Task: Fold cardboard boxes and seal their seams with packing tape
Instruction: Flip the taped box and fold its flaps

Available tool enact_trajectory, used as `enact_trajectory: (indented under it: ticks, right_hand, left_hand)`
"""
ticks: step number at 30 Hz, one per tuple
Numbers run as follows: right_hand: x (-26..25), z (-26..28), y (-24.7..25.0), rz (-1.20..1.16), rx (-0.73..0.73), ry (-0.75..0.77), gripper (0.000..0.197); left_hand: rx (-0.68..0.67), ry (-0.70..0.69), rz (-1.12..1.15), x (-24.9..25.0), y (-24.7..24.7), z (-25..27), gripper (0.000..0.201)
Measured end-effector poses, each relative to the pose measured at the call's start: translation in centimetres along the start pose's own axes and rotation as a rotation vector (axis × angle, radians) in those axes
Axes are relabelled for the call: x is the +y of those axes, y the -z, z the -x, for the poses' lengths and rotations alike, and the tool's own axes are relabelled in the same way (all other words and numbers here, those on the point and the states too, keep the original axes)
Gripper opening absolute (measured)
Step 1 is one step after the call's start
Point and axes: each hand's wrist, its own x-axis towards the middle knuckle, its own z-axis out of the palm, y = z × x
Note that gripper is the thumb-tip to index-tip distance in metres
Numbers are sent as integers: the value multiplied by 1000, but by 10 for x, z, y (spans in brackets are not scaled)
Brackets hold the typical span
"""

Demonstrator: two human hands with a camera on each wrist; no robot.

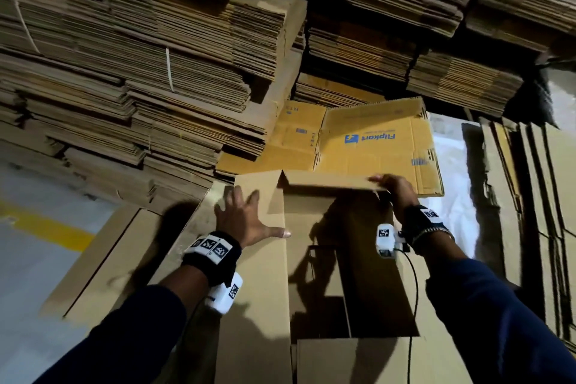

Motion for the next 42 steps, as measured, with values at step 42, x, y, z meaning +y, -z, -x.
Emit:
enact_trajectory:
  ticks: [42]
  right_hand:
    - [57,341,164,63,-109,54,34]
  left_hand:
    - [-11,48,289,101,-108,264,129]
